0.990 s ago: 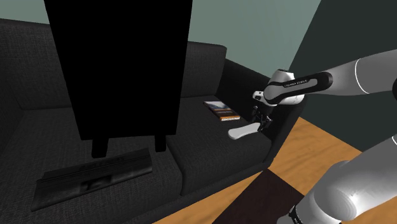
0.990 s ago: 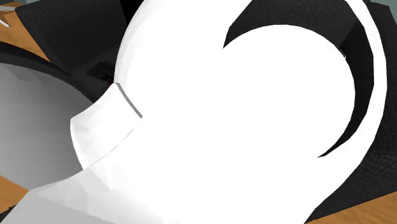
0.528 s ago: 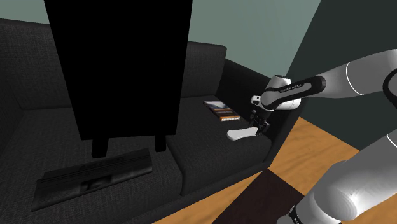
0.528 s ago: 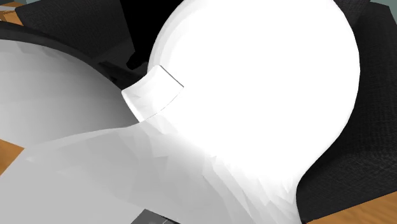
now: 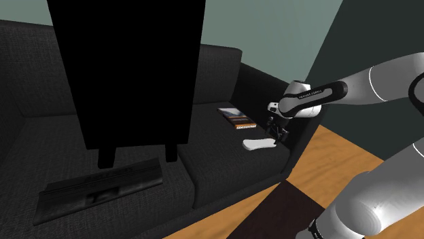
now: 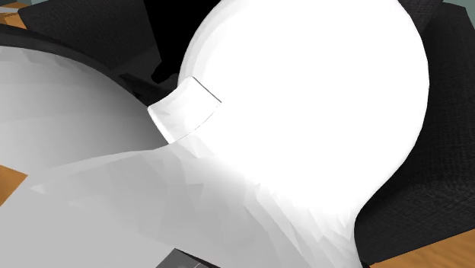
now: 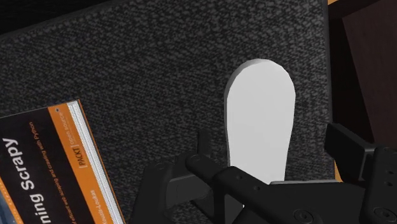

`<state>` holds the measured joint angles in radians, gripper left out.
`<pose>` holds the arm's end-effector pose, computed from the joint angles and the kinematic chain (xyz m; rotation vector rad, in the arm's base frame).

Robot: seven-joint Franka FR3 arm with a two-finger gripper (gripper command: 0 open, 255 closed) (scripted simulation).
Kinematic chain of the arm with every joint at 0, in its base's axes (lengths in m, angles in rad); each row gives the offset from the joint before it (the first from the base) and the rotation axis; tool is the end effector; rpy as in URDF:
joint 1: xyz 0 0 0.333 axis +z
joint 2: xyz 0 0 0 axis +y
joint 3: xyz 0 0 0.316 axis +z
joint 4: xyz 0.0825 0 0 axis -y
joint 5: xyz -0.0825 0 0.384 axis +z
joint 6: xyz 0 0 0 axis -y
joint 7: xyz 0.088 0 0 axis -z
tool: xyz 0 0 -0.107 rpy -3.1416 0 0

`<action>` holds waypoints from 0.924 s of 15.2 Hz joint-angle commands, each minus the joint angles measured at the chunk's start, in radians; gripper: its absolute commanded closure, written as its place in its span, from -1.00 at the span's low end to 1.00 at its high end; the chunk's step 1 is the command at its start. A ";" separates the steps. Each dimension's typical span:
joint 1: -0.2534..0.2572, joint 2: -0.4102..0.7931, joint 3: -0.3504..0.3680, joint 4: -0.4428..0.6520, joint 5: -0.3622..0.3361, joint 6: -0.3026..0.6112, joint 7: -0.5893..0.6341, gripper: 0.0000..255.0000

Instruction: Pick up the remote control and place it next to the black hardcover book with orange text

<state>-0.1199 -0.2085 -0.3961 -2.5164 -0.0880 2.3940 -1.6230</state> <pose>0.3940 -0.2224 0.3560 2.5688 1.7094 0.0784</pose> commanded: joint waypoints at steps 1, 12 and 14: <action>0.000 0.000 0.000 0.000 0.000 0.000 0.000 -1.00; -0.010 -0.093 0.020 0.054 -0.028 -0.144 0.024 -1.00; -0.010 -0.093 0.020 0.054 -0.028 -0.144 0.024 -1.00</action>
<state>-0.1302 -0.3017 -0.3764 -2.4627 -0.1164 2.2506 -1.5994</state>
